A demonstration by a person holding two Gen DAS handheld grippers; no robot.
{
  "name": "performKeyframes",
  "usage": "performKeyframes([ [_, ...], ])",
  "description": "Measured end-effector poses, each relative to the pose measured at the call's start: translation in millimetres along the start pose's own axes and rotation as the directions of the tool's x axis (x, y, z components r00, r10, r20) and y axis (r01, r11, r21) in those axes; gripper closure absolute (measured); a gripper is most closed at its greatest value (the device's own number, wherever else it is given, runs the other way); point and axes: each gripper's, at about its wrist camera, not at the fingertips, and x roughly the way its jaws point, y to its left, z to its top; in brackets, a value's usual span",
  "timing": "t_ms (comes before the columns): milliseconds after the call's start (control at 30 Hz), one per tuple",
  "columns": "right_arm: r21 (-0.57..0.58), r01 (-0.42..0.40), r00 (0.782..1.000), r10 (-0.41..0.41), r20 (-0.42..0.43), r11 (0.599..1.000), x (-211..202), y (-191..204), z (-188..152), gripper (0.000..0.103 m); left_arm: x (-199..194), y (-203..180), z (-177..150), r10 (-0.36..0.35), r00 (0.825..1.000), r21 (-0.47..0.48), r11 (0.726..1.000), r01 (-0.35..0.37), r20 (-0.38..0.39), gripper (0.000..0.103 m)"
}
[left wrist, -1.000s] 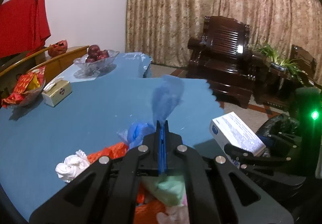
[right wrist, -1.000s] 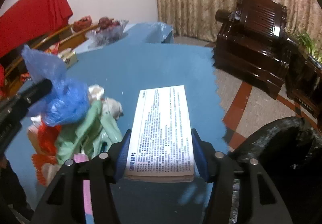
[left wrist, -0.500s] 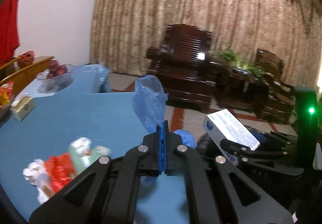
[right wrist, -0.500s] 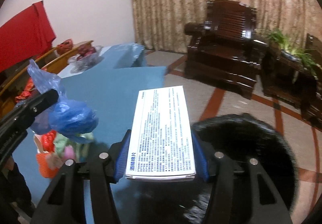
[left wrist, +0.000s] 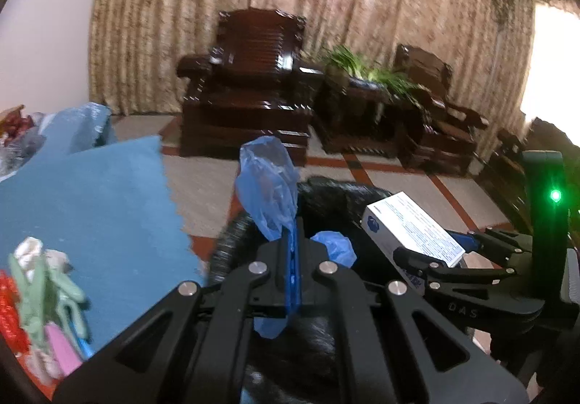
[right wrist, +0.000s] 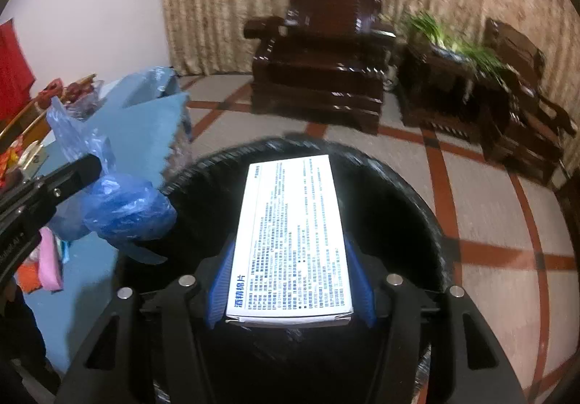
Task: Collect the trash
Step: 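Open both tools to drop the bag and box into the bin, then move both open tools back over the trash pile on the table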
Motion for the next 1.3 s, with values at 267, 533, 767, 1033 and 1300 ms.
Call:
performKeyframes([
  [267,0.009,0.027,0.999,-0.027,-0.029,1.000,7.2,-7.4,-14.2,0.028,7.0,13.6,-12.9,0.013,0.999,-0.023,1.000,-0.015,-0.051,0.058],
  [533,0.008,-0.014,0.999,0.014,0.035,1.000,-1.9,3.7,-6.2,0.006,-24.5,45.7,-12.7,0.142,0.990,-0.040,0.989,-0.142,-0.003,0.015],
  [767,-0.014,-0.091,0.991,0.092,0.097,0.996,-9.3,37.3,7.8,0.006,-63.7,84.8,-8.2,0.260,0.965,-0.093,0.962,-0.256,0.031,0.010],
  [1033,-0.099,-0.173,0.973,0.185,0.139,0.980,-12.6,99.9,24.3,0.006,-112.7,133.5,-18.5,0.413,0.910,-0.134,0.904,-0.405,0.040,0.010],
  [1300,-0.191,-0.244,0.949,0.275,0.153,0.951,-14.0,162.5,20.3,0.006,-154.9,180.0,-45.4,0.542,0.840,-0.182,0.827,-0.532,0.005,0.010],
])
